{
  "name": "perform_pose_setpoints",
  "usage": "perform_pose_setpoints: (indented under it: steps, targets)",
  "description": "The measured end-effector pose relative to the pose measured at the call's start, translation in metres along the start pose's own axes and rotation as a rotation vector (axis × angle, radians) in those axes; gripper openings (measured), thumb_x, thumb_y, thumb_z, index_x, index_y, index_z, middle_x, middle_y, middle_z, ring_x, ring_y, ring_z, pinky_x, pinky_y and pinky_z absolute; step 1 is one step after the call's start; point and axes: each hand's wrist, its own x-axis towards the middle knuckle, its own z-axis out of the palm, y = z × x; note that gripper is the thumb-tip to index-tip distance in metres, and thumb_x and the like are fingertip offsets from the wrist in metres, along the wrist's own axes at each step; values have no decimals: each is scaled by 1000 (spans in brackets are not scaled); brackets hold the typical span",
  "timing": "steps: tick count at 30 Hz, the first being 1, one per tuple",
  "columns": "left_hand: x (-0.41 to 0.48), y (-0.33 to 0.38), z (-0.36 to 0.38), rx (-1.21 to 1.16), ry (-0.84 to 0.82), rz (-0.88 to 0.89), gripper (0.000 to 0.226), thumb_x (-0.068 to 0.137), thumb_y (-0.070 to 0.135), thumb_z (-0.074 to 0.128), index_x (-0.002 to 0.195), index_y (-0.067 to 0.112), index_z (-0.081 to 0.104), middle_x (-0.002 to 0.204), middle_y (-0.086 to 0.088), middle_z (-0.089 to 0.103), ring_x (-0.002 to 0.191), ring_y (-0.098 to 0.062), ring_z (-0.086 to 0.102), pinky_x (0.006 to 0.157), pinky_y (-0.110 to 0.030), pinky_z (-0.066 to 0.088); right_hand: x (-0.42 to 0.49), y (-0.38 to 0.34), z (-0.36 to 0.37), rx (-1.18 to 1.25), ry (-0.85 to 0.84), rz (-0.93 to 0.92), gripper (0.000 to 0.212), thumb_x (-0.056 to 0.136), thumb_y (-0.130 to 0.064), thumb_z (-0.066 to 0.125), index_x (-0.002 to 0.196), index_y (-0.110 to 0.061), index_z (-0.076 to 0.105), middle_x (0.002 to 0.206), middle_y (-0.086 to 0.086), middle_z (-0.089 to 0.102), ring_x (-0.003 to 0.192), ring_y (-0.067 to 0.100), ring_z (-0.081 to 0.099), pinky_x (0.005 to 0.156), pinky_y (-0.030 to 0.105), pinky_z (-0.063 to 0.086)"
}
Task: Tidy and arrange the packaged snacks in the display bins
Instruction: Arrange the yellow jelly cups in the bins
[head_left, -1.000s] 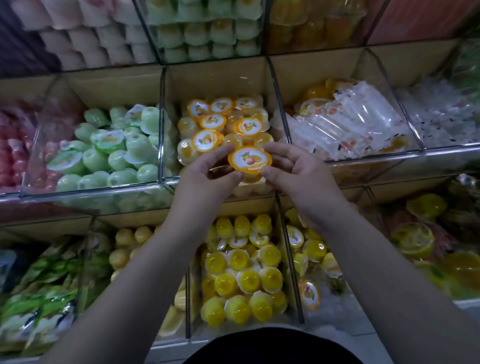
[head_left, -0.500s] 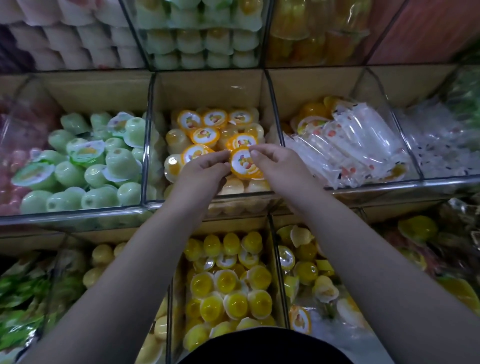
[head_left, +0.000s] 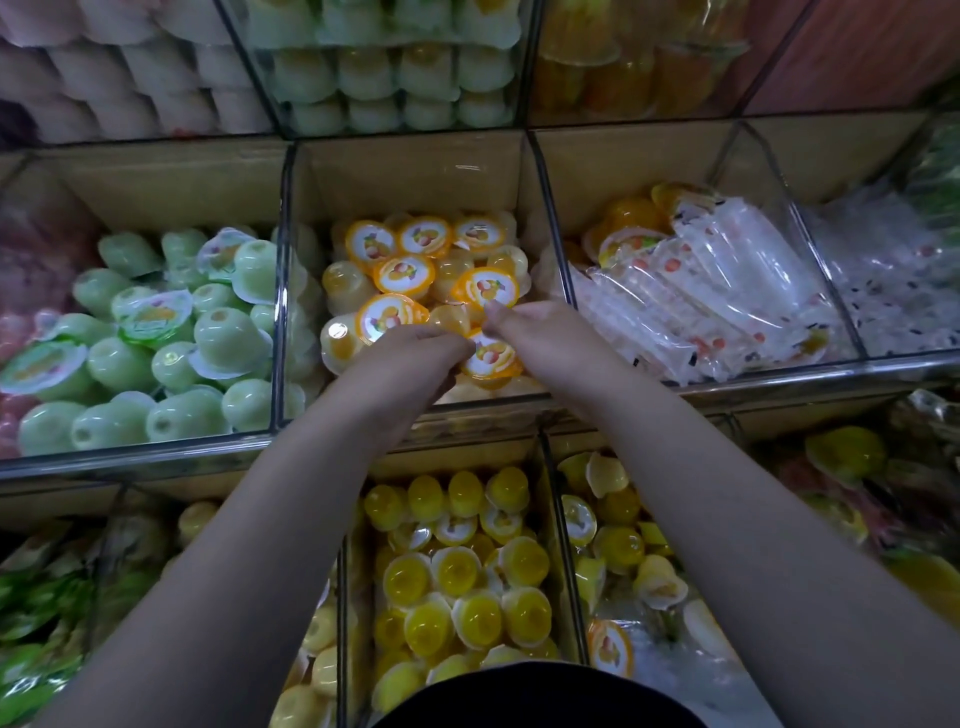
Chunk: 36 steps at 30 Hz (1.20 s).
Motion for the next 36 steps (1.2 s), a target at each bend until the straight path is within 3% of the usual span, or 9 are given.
perform_pose_setpoints:
  steps: [5, 11, 14, 17, 19, 22, 26, 30, 36]
  targets:
    - [3, 4, 2, 74, 16, -40, 11, 90, 22, 63, 88, 13, 70, 84, -5, 60, 86, -20, 55, 95, -38, 50, 3, -1, 3, 8, 47, 22, 28, 97, -33, 54, 105, -11, 70, 96, -4, 65, 88, 8, 58, 69, 21, 44]
    - [4, 5, 0, 176, -41, -44, 23, 86, 32, 66, 94, 12, 72, 86, -5, 61, 87, -21, 55, 90, -40, 50, 4, -4, 7, -155, 67, 6, 24, 95, -24, 55, 102, -7, 70, 76, -4, 54, 70, 6, 51, 53, 17, 33]
    - [5, 5, 0, 133, -46, -49, 20, 88, 29, 66, 91, 11, 72, 91, -7, 62, 88, -20, 54, 90, -39, 50, 2, -4, 7, -145, 81, 12, 29, 95, -28, 53, 101, -5, 71, 85, 4, 65, 67, 3, 53, 53, 19, 35]
    - [5, 3, 1, -1, -20, -47, 15, 91, 22, 64, 85, 11, 71, 99, -9, 66, 94, -18, 59, 94, -34, 51, 0, -1, 7, -35, 148, -15, 38, 98, -32, 50, 103, 0, 70, 104, 17, 68, 76, 14, 63, 67, 26, 48]
    - [2, 1, 2, -118, -19, -34, 15, 95, 20, 59, 90, 10, 70, 103, -6, 68, 99, -14, 63, 86, -27, 52, -1, 2, 6, 64, 184, -12, 36, 99, -37, 47, 94, -13, 73, 104, 9, 71, 94, 20, 66, 86, 36, 54]
    - [-2, -2, 3, -258, -31, 42, 20, 99, 21, 51, 107, 14, 68, 111, -1, 68, 108, -11, 62, 82, -18, 50, -5, 7, 4, 249, 157, -50, 38, 102, -41, 40, 95, -24, 72, 103, -6, 72, 102, 10, 65, 99, 38, 49]
    - [-12, -14, 3, -361, -12, 181, 28, 100, 27, 46, 121, 25, 63, 118, 16, 66, 114, 3, 56, 85, -14, 45, -20, 9, 1, 475, 146, -154, 46, 104, -41, 30, 107, -15, 69, 111, 0, 72, 107, 9, 66, 103, 32, 47]
    - [-31, -18, 13, -519, -87, 272, 46, 105, 36, 27, 145, 19, 41, 144, 9, 49, 125, -1, 47, 97, -18, 39, -36, 17, 3, 641, 75, -189, 56, 102, -50, 20, 110, -17, 65, 121, 2, 68, 114, 9, 63, 107, 32, 43]
    - [-56, -16, 36, -627, -175, 305, 56, 105, 44, 12, 150, 17, 31, 153, 5, 39, 141, -9, 34, 105, -23, 34, -61, 32, -1, 749, 38, -193, 73, 98, -57, 11, 128, -8, 56, 132, 6, 61, 125, 13, 55, 114, 37, 35]
